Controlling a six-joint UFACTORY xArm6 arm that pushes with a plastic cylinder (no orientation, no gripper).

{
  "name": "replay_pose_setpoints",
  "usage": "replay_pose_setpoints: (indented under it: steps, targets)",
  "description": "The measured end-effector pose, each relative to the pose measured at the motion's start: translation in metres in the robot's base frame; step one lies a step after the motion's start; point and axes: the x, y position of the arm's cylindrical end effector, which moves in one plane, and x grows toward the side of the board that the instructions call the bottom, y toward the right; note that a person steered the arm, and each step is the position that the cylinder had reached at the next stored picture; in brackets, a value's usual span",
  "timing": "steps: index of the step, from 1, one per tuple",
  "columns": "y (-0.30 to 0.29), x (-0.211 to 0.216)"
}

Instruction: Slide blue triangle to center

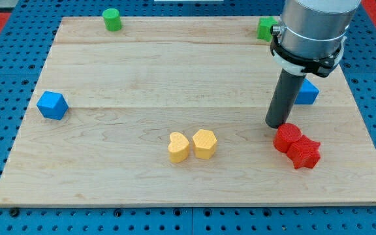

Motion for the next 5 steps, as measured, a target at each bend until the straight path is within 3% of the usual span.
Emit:
replay_pose_setpoints:
  steps: [3, 5]
  targets:
    - [0.01, -0.034]
    - [0.056, -0.038]
